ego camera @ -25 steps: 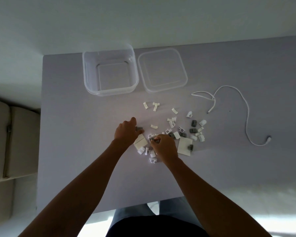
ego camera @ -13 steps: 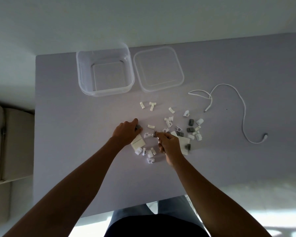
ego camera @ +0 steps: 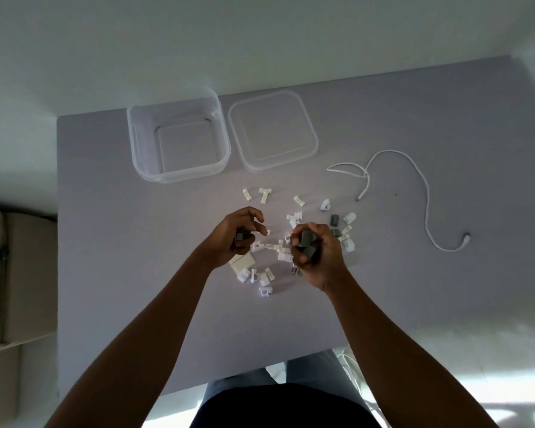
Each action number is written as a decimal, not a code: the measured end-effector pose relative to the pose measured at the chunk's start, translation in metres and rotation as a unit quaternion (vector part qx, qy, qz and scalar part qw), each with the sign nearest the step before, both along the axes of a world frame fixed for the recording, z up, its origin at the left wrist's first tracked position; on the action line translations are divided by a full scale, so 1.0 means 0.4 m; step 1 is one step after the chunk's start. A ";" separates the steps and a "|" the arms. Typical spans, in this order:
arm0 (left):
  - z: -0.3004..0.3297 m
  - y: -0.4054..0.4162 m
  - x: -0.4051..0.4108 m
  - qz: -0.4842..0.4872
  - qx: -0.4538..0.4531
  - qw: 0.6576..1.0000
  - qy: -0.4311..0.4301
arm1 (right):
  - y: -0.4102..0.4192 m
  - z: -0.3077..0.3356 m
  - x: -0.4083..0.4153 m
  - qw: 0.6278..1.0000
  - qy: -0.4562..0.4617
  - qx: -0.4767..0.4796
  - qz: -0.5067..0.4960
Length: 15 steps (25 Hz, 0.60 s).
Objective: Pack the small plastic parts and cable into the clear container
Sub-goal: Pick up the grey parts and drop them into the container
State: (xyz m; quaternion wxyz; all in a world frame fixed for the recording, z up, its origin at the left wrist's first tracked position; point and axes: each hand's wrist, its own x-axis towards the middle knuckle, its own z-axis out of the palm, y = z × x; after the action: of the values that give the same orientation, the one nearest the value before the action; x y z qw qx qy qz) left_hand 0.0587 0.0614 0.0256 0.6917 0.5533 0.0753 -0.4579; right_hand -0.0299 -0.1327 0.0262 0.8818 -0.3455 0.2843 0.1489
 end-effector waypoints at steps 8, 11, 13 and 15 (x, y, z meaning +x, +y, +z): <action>-0.020 -0.125 -0.018 -0.126 0.148 0.974 -0.115 | -0.141 -0.054 -0.106 0.889 0.099 -0.444 -0.048; -0.074 -0.181 -0.043 -0.193 0.337 0.874 -0.291 | -0.168 -0.095 -0.158 0.763 0.097 -0.638 0.041; -0.108 -0.209 -0.069 -0.228 0.418 0.817 -0.325 | -0.174 -0.118 -0.181 0.733 0.086 -0.668 0.096; -0.129 -0.237 -0.089 -0.225 0.457 0.803 -0.309 | -0.169 -0.129 -0.187 0.721 0.077 -0.676 0.129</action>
State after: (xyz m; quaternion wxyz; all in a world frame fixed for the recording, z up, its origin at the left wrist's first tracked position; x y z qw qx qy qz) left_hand 0.0231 -0.0333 -0.0260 0.2232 0.9188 -0.0684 -0.3182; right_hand -0.1048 -0.2003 -0.0255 0.3615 -0.8706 0.3291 0.0553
